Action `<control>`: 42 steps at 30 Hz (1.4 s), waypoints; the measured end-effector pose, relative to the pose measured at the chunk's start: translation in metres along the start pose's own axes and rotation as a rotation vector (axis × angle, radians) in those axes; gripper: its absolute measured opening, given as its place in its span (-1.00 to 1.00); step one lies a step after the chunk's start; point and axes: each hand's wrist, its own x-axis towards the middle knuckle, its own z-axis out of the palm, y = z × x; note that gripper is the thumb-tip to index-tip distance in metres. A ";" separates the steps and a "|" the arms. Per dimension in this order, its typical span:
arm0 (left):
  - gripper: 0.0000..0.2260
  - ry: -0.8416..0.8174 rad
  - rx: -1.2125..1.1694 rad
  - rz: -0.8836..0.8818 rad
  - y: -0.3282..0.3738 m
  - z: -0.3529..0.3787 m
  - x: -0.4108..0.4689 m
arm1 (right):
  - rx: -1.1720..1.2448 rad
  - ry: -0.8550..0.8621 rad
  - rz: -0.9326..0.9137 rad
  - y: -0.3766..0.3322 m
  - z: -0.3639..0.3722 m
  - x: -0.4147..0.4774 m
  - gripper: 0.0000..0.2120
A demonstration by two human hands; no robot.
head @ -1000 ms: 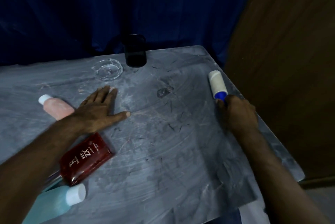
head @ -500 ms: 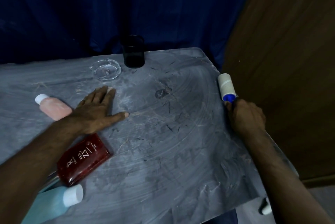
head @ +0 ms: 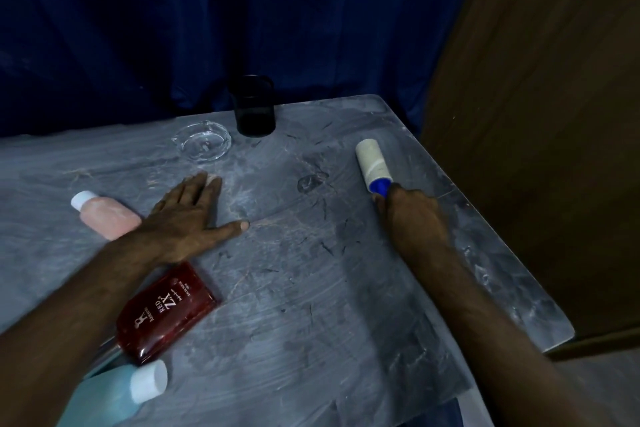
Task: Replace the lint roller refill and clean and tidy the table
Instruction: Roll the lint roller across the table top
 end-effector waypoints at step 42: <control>0.48 -0.015 -0.092 0.008 -0.005 -0.003 0.003 | 0.101 0.009 -0.396 -0.143 0.031 -0.057 -0.65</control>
